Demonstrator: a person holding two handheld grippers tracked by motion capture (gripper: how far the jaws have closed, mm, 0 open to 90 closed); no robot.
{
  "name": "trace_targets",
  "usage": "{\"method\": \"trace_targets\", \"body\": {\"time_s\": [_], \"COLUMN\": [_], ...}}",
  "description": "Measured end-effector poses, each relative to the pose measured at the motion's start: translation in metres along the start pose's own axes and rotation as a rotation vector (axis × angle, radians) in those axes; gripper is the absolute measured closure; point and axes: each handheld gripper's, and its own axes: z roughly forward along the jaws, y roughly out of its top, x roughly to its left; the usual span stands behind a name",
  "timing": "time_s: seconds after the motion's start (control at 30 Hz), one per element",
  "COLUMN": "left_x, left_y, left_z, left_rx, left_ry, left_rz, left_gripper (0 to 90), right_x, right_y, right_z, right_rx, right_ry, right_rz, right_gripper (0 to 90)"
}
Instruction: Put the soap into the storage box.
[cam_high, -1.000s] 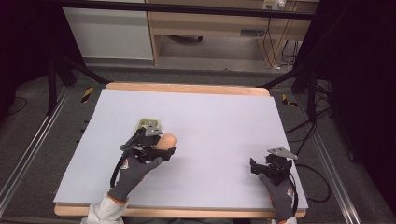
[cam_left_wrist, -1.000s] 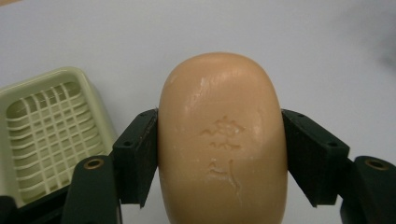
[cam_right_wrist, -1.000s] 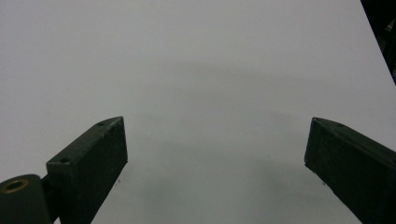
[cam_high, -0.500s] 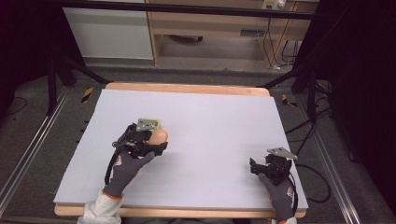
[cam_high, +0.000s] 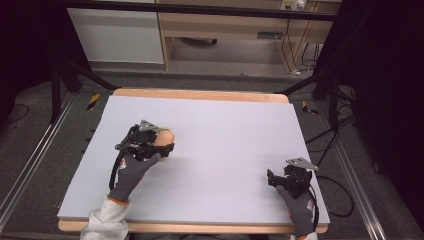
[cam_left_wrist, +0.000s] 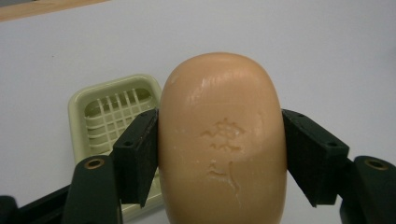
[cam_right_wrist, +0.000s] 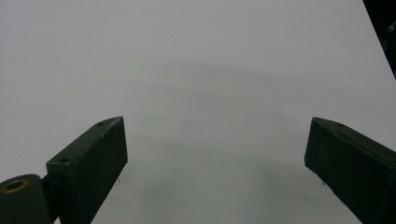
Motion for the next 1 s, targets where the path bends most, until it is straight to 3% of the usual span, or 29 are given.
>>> {"method": "trace_targets", "body": {"time_s": [0.43,1.0], "left_x": [0.015,0.038], "left_y": [0.006,0.007], "left_z": [0.014,0.038], "left_rx": [0.014,0.054], "left_ry": [0.016,0.078], "left_rz": [-0.032,-0.069], "left_gripper": [31.3,31.3], "right_x": [0.0,0.0], "right_y": [0.0,0.0], "right_z": [0.0,0.001], "right_rx": [-0.004,0.0], "right_ry": [-0.004,-0.004], "right_rz": [-0.004,-0.006], "right_gripper": [6.2,6.2]}}
